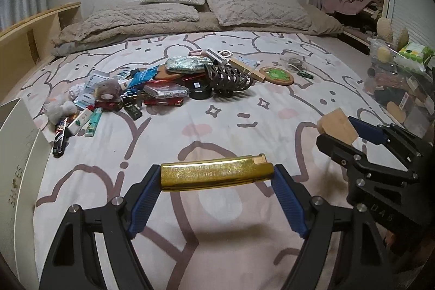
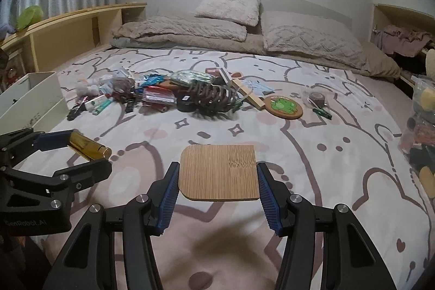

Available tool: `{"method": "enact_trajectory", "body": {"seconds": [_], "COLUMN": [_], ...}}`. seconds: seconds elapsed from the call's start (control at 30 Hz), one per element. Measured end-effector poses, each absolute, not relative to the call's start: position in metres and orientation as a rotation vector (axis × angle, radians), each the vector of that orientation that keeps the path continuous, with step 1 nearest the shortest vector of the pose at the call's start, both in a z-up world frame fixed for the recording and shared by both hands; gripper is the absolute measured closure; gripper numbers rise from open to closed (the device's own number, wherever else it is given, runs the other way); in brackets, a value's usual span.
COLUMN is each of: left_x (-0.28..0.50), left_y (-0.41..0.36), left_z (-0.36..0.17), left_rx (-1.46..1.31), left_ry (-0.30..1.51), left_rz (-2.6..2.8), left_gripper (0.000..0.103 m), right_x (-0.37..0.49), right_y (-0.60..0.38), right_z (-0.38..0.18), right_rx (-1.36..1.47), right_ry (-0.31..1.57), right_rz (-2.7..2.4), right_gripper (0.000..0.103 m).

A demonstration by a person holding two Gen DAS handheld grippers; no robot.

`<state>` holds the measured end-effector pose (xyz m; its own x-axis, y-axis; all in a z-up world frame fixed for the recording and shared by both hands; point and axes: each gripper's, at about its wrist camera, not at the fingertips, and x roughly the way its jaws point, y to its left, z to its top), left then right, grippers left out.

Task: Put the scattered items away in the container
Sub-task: 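Lift the gold lighter and wooden board and carry both toward the white box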

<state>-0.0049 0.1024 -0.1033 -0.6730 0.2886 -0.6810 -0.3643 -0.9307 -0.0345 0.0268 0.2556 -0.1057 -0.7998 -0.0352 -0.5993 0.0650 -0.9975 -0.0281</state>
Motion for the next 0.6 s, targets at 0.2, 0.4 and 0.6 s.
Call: {"method": "enact_trajectory", "body": {"seconds": [0.2,0.4,0.6], "left_x": [0.011,0.023,0.035], "left_y": [0.09,0.079,0.063], "left_z": [-0.098,-0.084,-0.06], "left_rx": [-1.005,-0.963,-0.885], "left_ry": [0.142,0.121,0.102], "left_rz": [2.609,2.625,2.668], "left_gripper": [0.022,0.022,0.022], "right_x": [0.04,0.049,0.059], "right_y": [0.251,0.247,0.243], "right_z": [-0.106,-0.095,-0.077], "right_rx": [0.969,0.928,0.862], "right_ry": [0.064,0.046,0.023], "right_rz": [-2.934,-2.941,-2.95], "right_gripper": [0.047,0.047,0.047]}}
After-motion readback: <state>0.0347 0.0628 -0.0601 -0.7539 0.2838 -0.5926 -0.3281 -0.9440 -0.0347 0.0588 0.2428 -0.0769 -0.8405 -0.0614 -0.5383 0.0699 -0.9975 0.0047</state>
